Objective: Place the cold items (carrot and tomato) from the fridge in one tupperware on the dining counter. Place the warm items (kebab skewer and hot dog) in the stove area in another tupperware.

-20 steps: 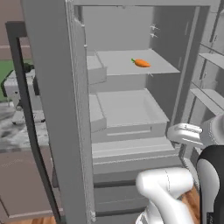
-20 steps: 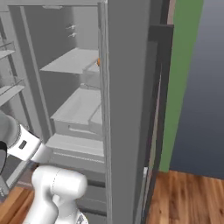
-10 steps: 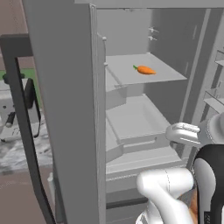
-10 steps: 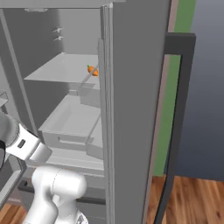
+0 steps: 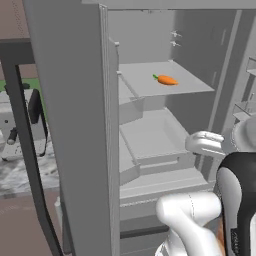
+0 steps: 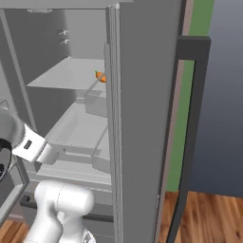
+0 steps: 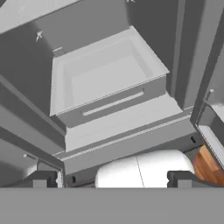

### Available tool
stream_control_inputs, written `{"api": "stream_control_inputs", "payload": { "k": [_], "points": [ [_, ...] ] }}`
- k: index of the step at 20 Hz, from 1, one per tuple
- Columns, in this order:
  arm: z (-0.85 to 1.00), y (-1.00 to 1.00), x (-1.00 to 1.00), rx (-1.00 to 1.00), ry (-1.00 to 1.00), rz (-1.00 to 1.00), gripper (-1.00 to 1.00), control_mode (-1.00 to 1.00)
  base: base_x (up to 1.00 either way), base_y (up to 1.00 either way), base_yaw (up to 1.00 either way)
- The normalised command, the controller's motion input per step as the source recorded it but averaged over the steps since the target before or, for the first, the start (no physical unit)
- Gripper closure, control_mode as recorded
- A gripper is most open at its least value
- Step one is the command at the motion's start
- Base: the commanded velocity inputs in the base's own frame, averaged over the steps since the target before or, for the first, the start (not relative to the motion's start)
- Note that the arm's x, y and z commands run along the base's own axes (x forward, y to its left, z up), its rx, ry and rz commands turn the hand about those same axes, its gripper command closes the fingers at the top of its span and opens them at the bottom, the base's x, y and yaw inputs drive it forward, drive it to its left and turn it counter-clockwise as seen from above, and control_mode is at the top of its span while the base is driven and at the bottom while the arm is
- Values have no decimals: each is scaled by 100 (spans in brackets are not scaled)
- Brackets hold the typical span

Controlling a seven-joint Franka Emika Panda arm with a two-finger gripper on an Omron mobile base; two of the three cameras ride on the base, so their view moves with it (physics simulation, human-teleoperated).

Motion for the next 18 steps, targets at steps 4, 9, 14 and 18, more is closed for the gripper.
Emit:
{"api": "stream_control_inputs", "payload": {
  "k": [4, 9, 14, 18],
  "points": [
    [90, 9, 78, -12, 0, 12, -100, -100, 0, 0, 0],
    [74, 0, 66, -15, 0, 7, -100, -100, 0, 0, 0],
    [20, 0, 50, -6, 0, 0, -100, -100, 0, 0, 0],
    [3, 0, 58, -2, 0, 3, -100, -100, 0, 0, 0]
  ]
}}
